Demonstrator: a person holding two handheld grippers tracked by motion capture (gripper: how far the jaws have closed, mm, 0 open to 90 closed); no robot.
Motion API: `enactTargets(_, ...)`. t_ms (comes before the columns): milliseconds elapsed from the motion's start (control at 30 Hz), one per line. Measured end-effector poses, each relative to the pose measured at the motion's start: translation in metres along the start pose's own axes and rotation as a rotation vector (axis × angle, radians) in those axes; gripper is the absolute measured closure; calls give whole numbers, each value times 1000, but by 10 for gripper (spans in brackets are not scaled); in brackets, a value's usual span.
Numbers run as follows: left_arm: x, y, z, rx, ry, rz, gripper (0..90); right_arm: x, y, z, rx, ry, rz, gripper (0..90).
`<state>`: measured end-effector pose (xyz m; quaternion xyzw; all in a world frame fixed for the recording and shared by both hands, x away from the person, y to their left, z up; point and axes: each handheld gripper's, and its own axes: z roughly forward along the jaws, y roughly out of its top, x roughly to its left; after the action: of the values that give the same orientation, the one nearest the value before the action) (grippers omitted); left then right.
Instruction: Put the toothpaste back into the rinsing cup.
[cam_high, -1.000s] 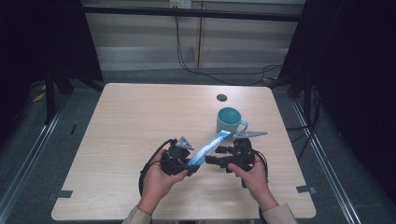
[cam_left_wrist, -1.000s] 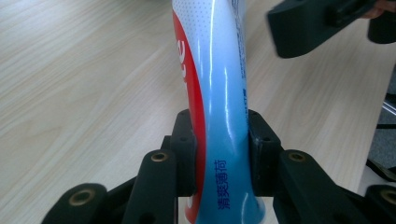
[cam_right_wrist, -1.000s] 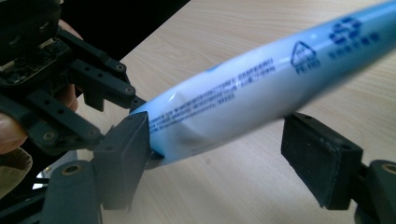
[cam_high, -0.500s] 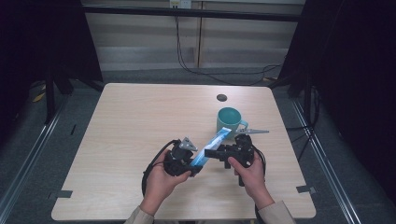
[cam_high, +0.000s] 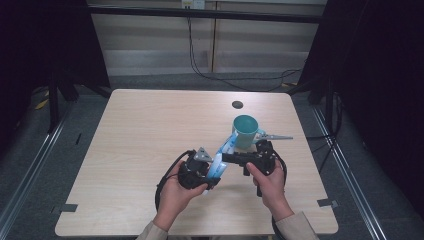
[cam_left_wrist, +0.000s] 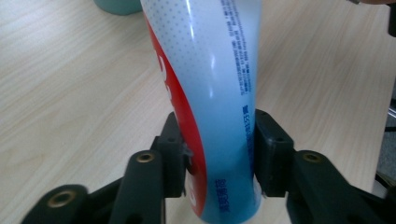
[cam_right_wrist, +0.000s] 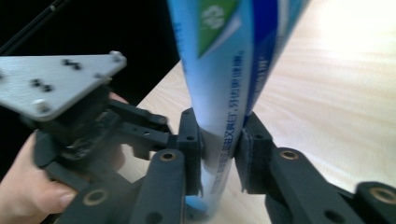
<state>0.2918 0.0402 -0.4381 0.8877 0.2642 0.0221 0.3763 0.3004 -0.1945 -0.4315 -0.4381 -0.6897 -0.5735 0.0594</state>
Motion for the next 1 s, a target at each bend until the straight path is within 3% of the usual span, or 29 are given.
enactTargets(67,3,-1,1,-27,-11,-2,486,4,2,-2,-13,-16,-43,761)
enactTargets(133,3,-3,1,-57,17,13,407,5,4,-5,-24,-25,-66,765)
enactTargets(233,7,-6,0,-62,27,6,307,4,6,-11,-48,-20,-83,768)
enactTargets(333,10,-11,2,-47,38,-13,231,8,10,-17,-60,-57,-122,768)
enactTargets(533,18,-26,3,-7,38,-12,196,8,14,-29,-85,-110,-174,770)
enactTargets(733,27,-41,6,22,51,-38,166,8,21,-39,-97,-143,-192,770)
enactTargets(1000,34,-53,11,23,65,-54,159,12,30,-45,-95,-191,-238,770)
